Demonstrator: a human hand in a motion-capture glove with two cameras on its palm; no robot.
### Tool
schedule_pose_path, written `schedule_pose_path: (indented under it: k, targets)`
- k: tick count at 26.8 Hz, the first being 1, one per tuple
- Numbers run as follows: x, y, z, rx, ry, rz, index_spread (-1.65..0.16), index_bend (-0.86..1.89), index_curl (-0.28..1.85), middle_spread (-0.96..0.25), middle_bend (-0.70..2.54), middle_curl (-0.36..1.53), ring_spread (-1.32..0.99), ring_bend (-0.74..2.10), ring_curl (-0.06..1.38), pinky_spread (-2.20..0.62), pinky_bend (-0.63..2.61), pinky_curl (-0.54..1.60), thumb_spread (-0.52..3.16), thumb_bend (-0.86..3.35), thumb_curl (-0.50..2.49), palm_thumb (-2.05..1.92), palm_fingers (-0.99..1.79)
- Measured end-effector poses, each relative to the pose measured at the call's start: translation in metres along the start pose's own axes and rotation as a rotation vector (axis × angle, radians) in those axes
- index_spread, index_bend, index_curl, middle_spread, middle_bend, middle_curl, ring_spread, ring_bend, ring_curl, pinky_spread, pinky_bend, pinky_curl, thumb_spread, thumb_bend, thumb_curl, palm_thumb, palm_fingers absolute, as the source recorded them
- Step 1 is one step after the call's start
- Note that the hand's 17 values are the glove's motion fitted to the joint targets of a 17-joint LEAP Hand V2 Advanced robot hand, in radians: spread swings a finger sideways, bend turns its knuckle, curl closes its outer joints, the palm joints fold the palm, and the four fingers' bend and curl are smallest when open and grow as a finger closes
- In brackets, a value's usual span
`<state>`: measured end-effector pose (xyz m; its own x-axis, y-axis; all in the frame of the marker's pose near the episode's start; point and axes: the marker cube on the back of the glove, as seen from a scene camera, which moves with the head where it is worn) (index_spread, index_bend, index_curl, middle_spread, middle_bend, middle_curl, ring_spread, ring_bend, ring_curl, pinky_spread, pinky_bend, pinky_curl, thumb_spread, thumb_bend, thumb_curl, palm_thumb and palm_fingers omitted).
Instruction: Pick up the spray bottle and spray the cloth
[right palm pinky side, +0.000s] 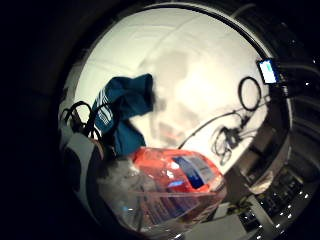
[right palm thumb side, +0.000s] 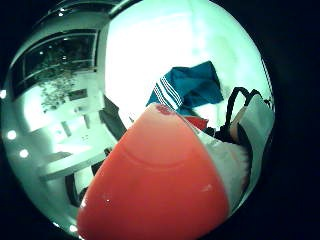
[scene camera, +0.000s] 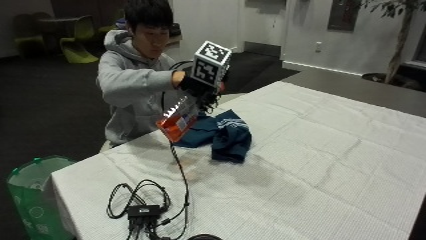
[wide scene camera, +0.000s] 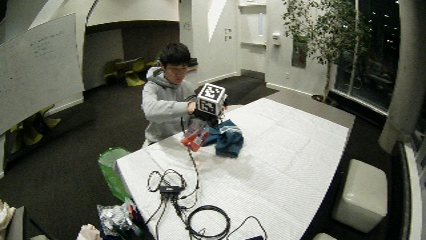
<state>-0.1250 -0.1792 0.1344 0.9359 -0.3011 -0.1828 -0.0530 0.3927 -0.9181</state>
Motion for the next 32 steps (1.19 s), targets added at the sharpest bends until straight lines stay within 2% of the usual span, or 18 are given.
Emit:
schedule_pose_path:
  k: [6, 13, 17, 27, 32]
  targets:
    - [-0.024, 0.013, -0.007, -0.112, 0.241, 0.075, -0.17, 0.46, 0.51, -0.12, 0.6, 0.49, -0.2, 0.65, 0.44, -0.24, 0.36, 0.37, 0.3, -0.03, 0.65, 0.97, 1.41]
    - [-0.043, -0.004, 0.063, -0.273, 0.323, 0.085, -0.17, 0.46, 0.52, -0.12, 0.61, 0.5, -0.2, 0.65, 0.44, -0.24, 0.37, 0.38, 0.29, -0.03, 0.67, 0.96, 1.41]
    - [-0.048, -0.009, 0.082, -0.309, 0.349, 0.086, -0.17, 0.45, 0.52, -0.12, 0.61, 0.5, -0.2, 0.65, 0.45, -0.24, 0.37, 0.37, 0.29, -0.03, 0.69, 0.96, 1.4]
    - [-0.062, -0.004, 0.051, -0.212, 0.387, 0.124, -0.17, 0.45, 0.52, -0.12, 0.61, 0.5, -0.2, 0.65, 0.45, -0.24, 0.38, 0.37, 0.29, -0.04, 0.71, 0.95, 1.4]
    - [-0.068, -0.004, 0.05, -0.215, 0.398, 0.111, -0.17, 0.45, 0.52, -0.12, 0.61, 0.5, -0.2, 0.65, 0.45, -0.24, 0.38, 0.38, 0.29, -0.04, 0.72, 0.95, 1.4]
